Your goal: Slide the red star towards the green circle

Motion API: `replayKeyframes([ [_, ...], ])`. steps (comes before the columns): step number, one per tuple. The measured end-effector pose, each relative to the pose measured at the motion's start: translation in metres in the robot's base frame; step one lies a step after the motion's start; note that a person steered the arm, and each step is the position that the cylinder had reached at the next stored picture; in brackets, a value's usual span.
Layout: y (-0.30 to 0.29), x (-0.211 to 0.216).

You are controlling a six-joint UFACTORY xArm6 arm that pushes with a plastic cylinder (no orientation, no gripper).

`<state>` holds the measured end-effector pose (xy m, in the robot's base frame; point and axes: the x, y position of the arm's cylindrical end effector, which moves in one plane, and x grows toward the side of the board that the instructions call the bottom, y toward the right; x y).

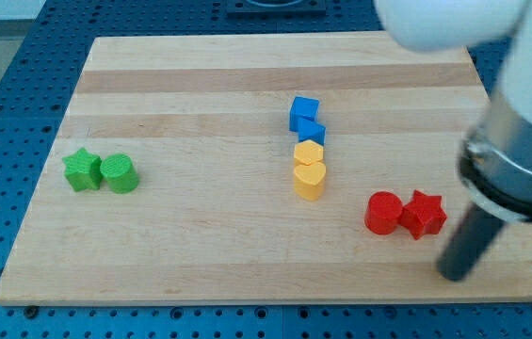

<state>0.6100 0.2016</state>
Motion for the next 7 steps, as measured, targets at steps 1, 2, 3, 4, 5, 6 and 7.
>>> replayKeyframes([
  [1, 0.032, -0.025],
  [2, 0.032, -0.044],
  [3, 0.025, -0.058],
  [4, 0.011, -0.057],
  [5, -0.020, -0.058],
  [6, -0.042, -0.058],
  [7, -0.063, -0.058],
])
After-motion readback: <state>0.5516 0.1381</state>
